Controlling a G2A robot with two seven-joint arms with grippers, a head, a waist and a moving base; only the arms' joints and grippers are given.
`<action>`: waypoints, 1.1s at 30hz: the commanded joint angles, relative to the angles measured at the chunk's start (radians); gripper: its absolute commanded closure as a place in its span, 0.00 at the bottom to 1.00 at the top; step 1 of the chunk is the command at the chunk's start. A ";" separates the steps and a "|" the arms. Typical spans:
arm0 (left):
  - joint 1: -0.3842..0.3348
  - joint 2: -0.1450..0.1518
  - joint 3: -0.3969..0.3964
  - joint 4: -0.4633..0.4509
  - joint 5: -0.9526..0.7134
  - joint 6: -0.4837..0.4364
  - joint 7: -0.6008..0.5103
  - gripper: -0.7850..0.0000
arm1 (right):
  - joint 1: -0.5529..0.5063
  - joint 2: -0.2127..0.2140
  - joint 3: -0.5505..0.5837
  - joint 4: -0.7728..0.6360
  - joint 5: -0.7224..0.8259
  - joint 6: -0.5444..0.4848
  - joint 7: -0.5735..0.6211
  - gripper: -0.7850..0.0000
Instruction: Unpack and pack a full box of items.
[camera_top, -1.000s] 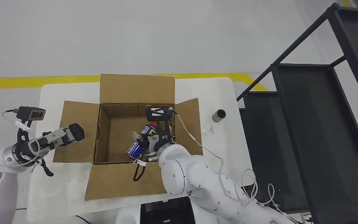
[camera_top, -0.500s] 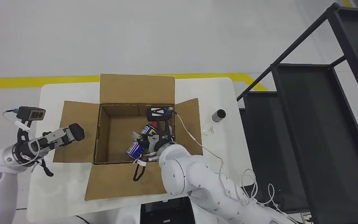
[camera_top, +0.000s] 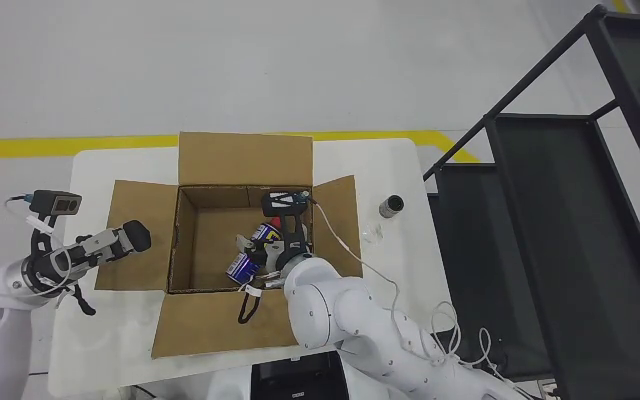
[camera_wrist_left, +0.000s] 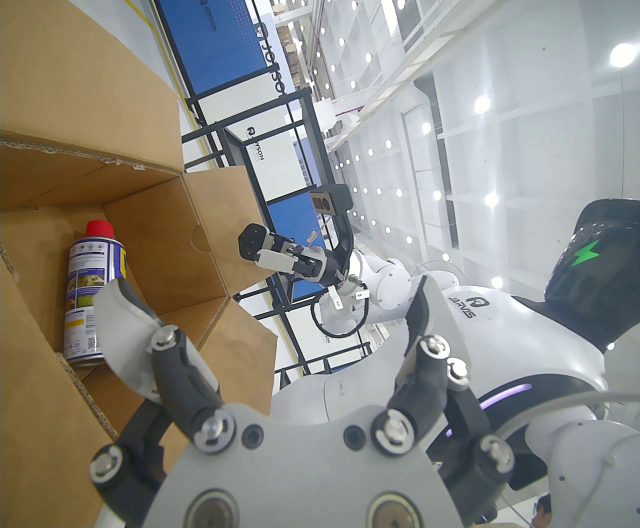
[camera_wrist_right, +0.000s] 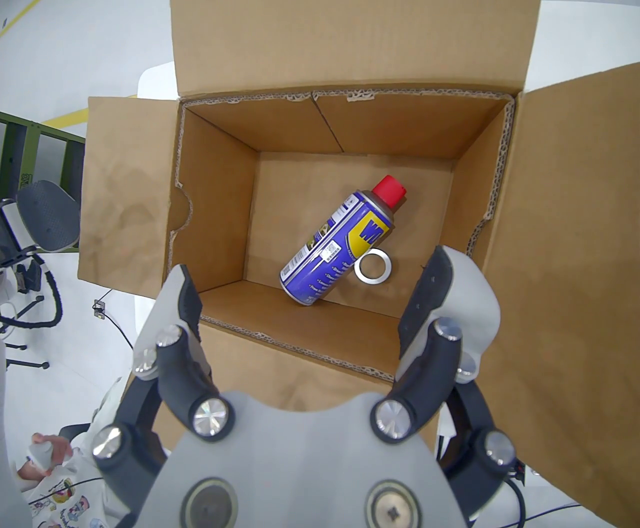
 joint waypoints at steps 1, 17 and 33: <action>0.000 0.000 0.000 0.000 0.000 0.000 0.000 0.00 | 0.000 0.000 0.000 0.000 0.000 0.000 0.000 0.00; 0.000 0.000 0.000 0.000 0.000 0.000 0.000 0.00 | 0.000 0.000 0.000 0.000 0.000 0.000 0.000 0.00; 0.000 0.000 0.000 0.000 0.000 0.000 0.000 0.00 | -0.027 -0.032 0.017 0.034 0.157 0.051 -0.150 0.00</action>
